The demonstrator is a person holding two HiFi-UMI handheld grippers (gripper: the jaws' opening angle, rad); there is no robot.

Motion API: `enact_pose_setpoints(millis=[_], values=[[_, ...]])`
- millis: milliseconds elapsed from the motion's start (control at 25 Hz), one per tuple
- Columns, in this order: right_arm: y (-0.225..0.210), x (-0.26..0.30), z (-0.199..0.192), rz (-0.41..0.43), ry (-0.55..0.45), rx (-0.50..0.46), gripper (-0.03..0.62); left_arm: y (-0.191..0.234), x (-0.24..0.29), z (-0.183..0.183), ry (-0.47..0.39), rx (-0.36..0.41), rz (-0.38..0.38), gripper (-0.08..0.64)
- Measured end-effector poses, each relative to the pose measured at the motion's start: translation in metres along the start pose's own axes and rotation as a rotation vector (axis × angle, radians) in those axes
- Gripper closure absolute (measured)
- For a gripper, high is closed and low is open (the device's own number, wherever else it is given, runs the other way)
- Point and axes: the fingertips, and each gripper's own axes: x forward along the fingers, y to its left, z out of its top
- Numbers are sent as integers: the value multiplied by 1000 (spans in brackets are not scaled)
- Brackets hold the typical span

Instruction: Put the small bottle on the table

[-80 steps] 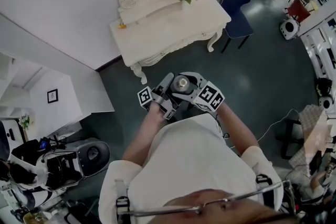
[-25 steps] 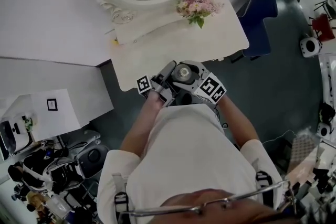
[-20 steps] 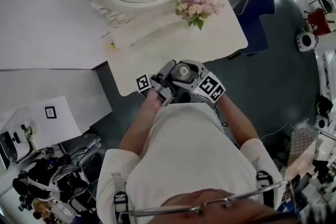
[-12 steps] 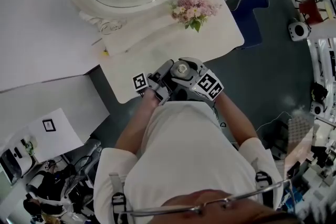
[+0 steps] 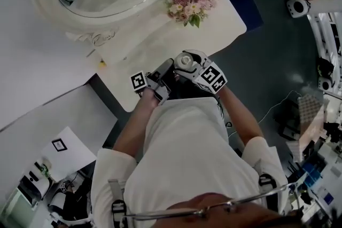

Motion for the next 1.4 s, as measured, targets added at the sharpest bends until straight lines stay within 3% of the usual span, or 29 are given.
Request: enact_pose_setpoints(millis=[240, 480, 920, 1400], values=[[-26, 15, -10, -52, -2, 20, 250, 9, -4, 16, -13, 33, 46, 227], [-53, 36, -33, -31, 36, 21, 250, 22, -8, 29, -73, 47, 82, 227], [-86, 94, -118, -14, 171, 16, 250, 37, -21, 52, -238, 56, 104, 227], [-97, 118, -161, -16, 242, -60, 250, 63, -29, 53, -272, 14, 139, 227]])
